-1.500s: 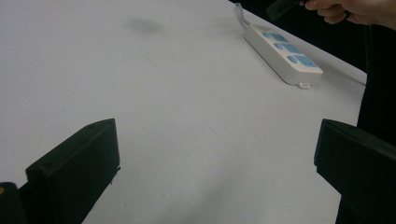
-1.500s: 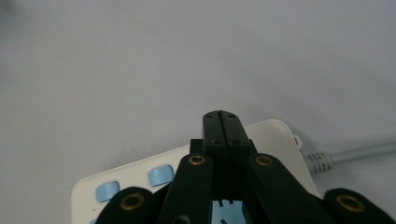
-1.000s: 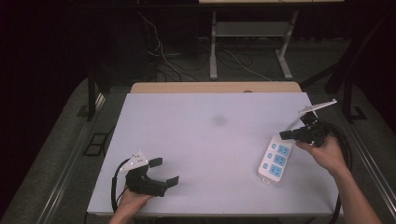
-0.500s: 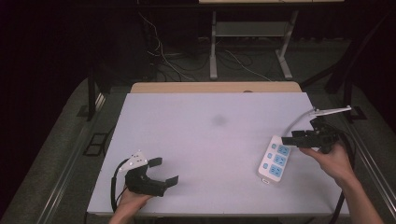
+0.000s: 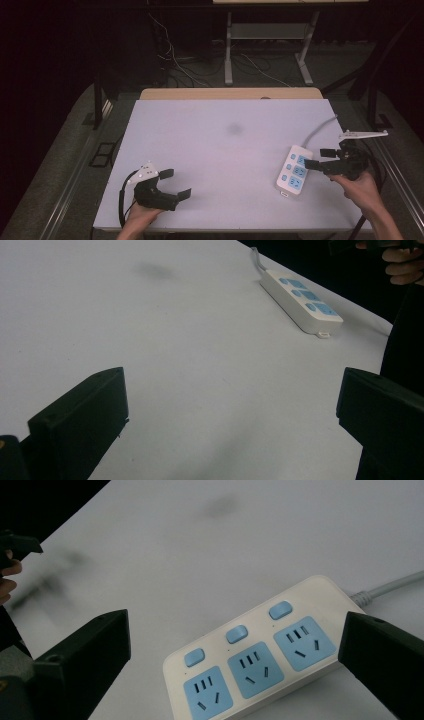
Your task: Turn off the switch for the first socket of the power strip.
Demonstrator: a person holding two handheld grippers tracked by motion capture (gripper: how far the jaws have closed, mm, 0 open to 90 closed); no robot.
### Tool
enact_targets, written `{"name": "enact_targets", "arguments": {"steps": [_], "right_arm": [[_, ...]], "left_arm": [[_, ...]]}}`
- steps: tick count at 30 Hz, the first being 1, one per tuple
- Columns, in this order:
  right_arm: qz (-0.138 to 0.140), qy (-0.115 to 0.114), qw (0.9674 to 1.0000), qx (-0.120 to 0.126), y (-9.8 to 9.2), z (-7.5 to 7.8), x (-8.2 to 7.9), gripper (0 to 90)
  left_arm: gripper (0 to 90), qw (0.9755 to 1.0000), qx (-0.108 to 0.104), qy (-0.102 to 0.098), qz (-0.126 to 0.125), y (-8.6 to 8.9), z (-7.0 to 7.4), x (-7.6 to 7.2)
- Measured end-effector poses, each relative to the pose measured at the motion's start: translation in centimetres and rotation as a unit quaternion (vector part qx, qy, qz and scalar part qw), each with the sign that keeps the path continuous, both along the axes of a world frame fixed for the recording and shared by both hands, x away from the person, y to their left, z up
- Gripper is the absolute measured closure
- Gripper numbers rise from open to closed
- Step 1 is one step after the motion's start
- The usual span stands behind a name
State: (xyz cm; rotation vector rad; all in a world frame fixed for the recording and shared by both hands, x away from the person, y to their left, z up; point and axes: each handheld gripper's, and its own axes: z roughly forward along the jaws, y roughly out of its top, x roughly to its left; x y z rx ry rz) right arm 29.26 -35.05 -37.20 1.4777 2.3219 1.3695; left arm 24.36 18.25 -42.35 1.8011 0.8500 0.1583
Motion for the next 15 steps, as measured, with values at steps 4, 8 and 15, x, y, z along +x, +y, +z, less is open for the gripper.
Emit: {"name": "enact_targets", "arguments": {"steps": [4, 8, 15], "right_arm": [[0.001, -0.002, 1.0000, 0.009, 0.2, -0.6, -0.7, 0.1], [0.003, -0.006, 0.9998, 0.016, 0.4, -1.2, -1.4, 0.2], [0.003, -0.013, 0.9995, 0.027, 0.7, -2.3, -2.6, 0.2]], "left_arm": [[0.0, 1.0000, -0.001, 0.001, 0.000, 0.0, 0.0, 0.0], [0.0, 1.0000, -0.002, 0.000, 0.002, 0.1, 0.0, 0.0], [0.0, 1.0000, -0.002, 0.000, 0.003, 0.1, 0.0, 0.0]]}}
